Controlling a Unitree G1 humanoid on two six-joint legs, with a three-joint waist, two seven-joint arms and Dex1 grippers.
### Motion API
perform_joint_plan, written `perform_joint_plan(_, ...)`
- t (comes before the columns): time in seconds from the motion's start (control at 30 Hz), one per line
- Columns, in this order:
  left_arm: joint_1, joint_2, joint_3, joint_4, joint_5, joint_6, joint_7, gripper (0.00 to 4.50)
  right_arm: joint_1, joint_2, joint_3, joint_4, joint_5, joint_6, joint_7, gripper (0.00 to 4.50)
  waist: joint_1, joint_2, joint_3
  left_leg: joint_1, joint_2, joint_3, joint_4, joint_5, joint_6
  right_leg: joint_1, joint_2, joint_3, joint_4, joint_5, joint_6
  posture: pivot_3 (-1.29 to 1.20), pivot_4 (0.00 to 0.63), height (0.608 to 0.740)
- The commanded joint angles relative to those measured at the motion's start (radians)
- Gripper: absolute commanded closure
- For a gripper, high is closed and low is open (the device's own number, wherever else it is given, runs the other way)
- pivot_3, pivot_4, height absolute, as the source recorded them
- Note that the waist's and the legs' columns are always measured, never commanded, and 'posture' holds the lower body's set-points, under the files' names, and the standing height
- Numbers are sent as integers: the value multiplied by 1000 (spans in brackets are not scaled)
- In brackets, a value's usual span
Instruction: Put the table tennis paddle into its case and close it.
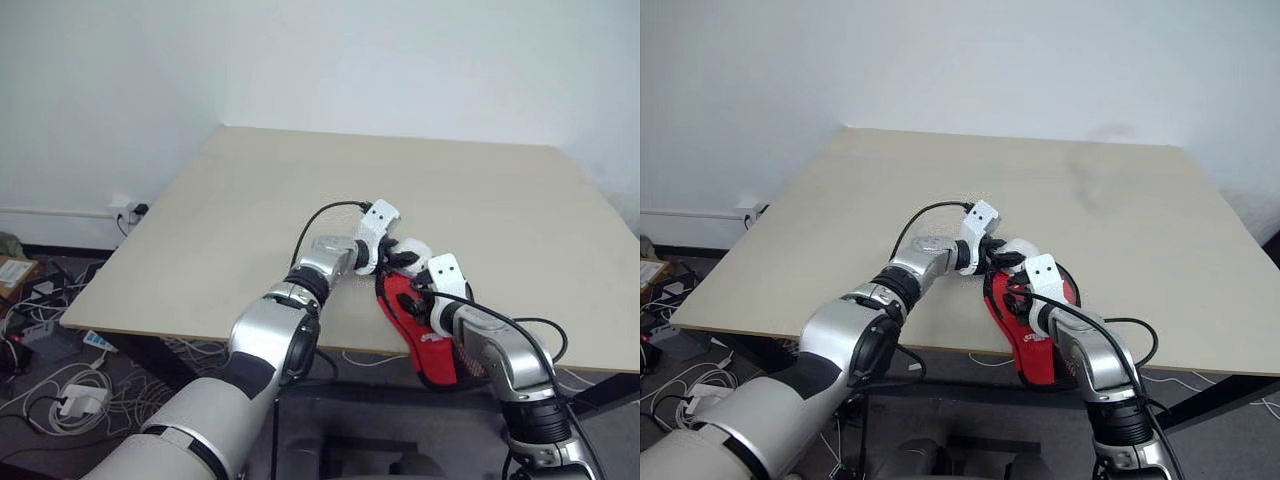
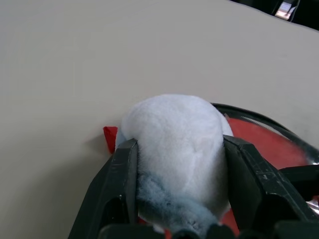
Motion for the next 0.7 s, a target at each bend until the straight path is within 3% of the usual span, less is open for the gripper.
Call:
perform_joint_plan(0.03, -53, 30, 31, -52, -46, 0, -68, 2089, 27, -14, 29, 29, 24, 41, 34, 1680, 0, 0, 0, 0, 0, 0, 0, 0, 0, 0, 0, 0, 0, 0, 0, 0, 0, 715)
perform_joint_plan(0.27, -83, 129, 41, -92, -99, 50, -297, 2089, 32, -14, 0, -4, 48, 18, 66, 1680, -1, 0, 0, 0, 0, 0, 0, 0, 0, 0, 0, 0, 0, 0, 0, 0, 0, 715)
perform_joint_plan(0.43, -15, 215, -20, -186, -80, 30, -459, 2089, 24, -10, -51, 10, 50, -51, 53, 1680, -1, 0, 0, 0, 0, 1, 0, 0, 0, 0, 0, 0, 0, 0, 0, 0, 0, 715)
perform_joint_plan(0.57, 89, 286, -63, -365, -105, 84, -582, 2089, -6, -3, -153, 44, 68, -108, 25, 1680, -1, 1, 1, 0, 1, 1, 0, 0, 0, 0, 0, 0, 0, 0, 0, 0, 0, 715)
perform_joint_plan(0.7, 240, 331, -122, -606, -107, 169, -603, 2089, -17, -74, -204, 18, 92, -89, 66, 1680, 0, 3, 2, -1, 2, 1, 0, 0, 0, -1, 0, 0, 0, 0, 0, 0, 0, 715)
